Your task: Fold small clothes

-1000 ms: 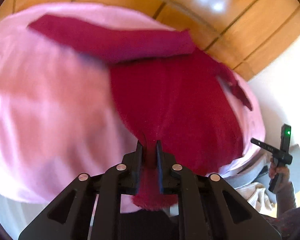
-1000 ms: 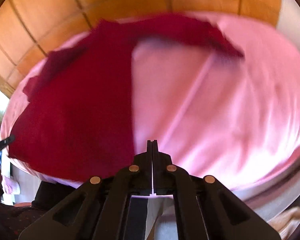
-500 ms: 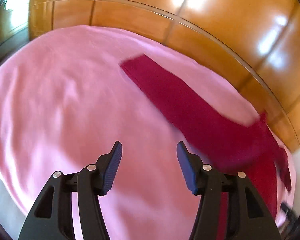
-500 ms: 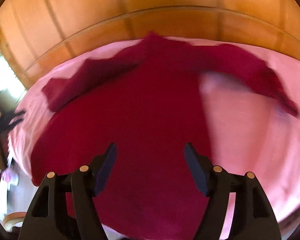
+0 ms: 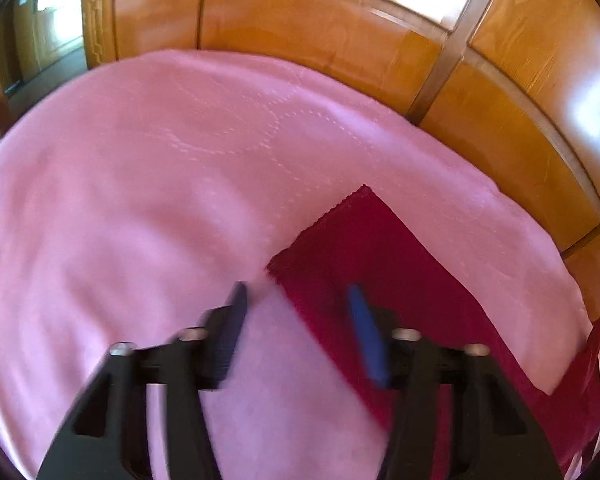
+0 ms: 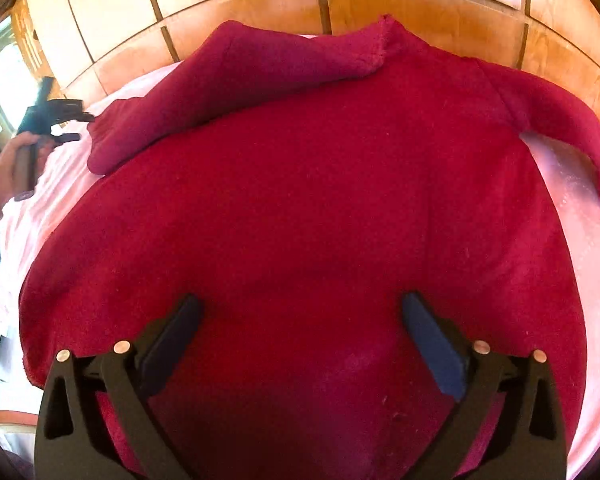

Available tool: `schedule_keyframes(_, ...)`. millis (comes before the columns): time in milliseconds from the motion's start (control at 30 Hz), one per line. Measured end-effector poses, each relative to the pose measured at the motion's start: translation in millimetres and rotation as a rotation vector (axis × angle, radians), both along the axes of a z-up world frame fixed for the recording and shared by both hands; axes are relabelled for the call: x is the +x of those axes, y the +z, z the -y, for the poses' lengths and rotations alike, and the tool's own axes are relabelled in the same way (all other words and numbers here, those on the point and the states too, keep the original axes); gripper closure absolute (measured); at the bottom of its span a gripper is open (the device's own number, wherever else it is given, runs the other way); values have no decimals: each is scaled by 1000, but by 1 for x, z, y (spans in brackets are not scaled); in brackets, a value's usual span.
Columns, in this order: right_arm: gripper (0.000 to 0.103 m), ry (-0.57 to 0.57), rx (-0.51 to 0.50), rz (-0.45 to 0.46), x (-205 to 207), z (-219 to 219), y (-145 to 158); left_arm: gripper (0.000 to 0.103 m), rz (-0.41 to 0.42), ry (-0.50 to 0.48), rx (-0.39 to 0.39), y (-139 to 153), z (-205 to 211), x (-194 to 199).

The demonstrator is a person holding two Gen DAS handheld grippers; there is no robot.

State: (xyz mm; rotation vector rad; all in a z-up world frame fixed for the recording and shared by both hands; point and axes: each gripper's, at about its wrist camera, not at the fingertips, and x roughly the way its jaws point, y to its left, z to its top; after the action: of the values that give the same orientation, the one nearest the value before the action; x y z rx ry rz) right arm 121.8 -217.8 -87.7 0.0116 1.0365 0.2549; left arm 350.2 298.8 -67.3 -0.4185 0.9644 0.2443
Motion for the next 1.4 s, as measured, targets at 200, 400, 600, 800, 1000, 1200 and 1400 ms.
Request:
schedule_keyframes(200,2,6,3,35,-12,-1,2,97,110,40,65,31,-13,-2)
schedule_keyframes(400,2,2,-1,43,-14,-3,2,97,191,248,121,66,-84,-28)
schedule_keyframes(600,2,-10,-10,49,-19,-6,1,97,145,325,193,56,-102,-32)
schedule_keyframes(800,2,-12,-17,43,-20,-6,2,91,11,351,267,29,-85,-41)
schedule_keyframes(1000,2,-19,-18,51,-21,-6,2,68,52,276,169,41,-67,-90)
schedule_keyframes(1200,2,-25,-19,59,-23,-6,3,42,108,243,101,50,-62,-97)
schedule_keyframes(1400,2,-28,-25,63,-22,-7,2,42,65,-118,274,57,-5,-35)
